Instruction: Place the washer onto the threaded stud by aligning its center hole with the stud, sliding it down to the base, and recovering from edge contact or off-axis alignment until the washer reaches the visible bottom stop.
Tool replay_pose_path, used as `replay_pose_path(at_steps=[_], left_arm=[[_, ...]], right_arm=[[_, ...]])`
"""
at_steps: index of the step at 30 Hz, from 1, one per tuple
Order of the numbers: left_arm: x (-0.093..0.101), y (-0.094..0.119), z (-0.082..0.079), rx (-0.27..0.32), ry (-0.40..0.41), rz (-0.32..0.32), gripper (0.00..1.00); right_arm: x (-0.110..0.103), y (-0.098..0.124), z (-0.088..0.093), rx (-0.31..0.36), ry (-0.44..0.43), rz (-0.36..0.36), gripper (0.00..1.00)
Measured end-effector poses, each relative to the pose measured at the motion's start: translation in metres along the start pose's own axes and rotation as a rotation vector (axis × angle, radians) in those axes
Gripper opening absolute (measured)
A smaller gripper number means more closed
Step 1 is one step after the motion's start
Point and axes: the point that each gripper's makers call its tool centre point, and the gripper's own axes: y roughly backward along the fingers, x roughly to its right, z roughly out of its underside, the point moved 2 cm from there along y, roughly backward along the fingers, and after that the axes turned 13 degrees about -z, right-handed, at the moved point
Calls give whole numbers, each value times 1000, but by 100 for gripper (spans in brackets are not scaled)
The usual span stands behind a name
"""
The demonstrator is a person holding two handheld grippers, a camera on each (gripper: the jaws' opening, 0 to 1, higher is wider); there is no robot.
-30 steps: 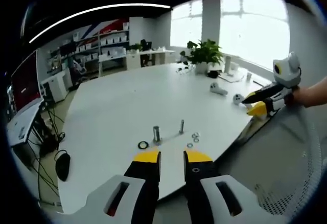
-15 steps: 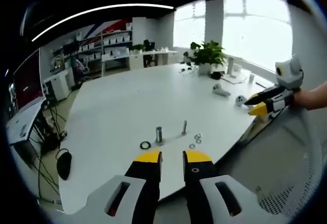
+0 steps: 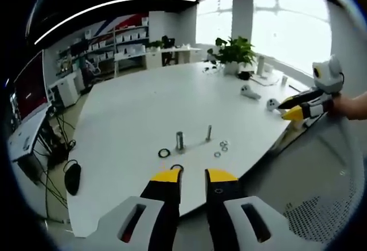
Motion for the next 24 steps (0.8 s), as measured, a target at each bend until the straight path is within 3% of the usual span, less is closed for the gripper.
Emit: replay_pose_path(at_steps=[9, 18, 21, 24], left_arm=[[-6, -3, 4, -29, 5, -30, 13], [-6, -3, 5, -43, 15, -22, 13], [-7, -2, 0, -21, 24, -16, 14], [-1, -1, 4, -59, 13, 16, 16]], right_arm=[[-1, -2, -1, -2, 27, -7, 35], [-2, -2, -3, 9, 26, -14, 36], [-2, 1, -9, 39, 31, -10, 36], [0, 1, -8, 39, 10, -4, 36]])
